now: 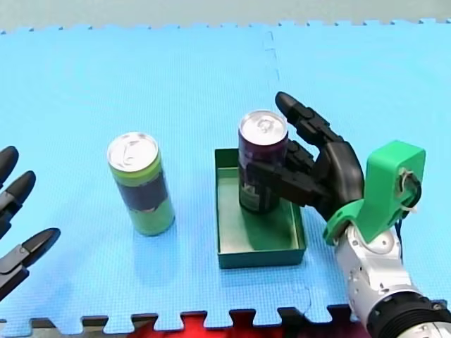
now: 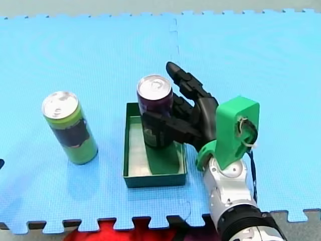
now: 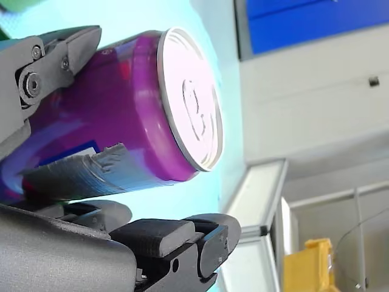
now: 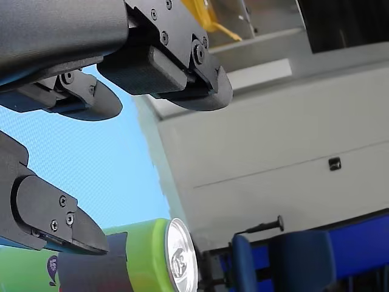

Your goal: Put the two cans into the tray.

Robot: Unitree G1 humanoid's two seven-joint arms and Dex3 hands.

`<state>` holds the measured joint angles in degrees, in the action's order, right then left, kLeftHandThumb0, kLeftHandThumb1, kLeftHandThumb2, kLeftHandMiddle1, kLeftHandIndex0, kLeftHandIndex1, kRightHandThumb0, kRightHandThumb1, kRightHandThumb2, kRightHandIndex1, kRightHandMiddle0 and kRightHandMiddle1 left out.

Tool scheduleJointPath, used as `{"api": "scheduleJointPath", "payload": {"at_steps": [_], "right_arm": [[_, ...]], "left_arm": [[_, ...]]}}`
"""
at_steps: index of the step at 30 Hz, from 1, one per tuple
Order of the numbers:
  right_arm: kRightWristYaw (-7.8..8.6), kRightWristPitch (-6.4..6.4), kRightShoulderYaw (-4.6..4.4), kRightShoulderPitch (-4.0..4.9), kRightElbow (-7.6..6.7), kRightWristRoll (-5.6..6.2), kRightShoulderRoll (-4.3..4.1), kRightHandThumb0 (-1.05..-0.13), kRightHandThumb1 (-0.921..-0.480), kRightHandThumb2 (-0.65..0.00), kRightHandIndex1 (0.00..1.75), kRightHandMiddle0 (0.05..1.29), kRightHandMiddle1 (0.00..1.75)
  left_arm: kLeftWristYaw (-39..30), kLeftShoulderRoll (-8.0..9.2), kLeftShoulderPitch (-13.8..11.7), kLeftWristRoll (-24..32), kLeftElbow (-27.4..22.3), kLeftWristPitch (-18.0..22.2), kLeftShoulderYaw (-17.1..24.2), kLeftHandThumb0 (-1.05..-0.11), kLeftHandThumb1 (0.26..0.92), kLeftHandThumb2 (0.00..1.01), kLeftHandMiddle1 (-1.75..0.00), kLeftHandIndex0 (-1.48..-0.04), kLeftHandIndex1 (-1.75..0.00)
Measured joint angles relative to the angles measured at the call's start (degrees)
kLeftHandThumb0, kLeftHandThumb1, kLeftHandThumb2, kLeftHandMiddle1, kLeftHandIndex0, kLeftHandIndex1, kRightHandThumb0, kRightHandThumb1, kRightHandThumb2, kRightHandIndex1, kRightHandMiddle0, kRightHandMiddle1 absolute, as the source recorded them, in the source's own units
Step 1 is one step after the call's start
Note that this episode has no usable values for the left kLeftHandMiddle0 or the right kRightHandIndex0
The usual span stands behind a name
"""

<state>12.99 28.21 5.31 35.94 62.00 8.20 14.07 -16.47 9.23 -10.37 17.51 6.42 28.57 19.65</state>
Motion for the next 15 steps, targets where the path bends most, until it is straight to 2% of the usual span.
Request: {"api": "scheduleJointPath", "payload": {"at_steps": [6,15], "right_arm": [[0.66,0.50,0.08,0.02,0.30,0.13,0.00,-1.011,-0.751,-0.007,0.00,0.37,0.00],[3.62,1.81,0.31,0.03,0.61,0.27,-0.30,-1.044,-0.759,-0.003,0.00,0.34,0.00]], "left_arm": [[-0.27,0.09,0.38,0.41,0.52,0.60,0.09,-1.019,0.802,0.00,0.00,-0.50,0.00],[-0.91,0.23,0.44,0.84,1.01,0.86,0.11,-1.012,0.804,0.00,0.00,-0.50,0.00]]}}
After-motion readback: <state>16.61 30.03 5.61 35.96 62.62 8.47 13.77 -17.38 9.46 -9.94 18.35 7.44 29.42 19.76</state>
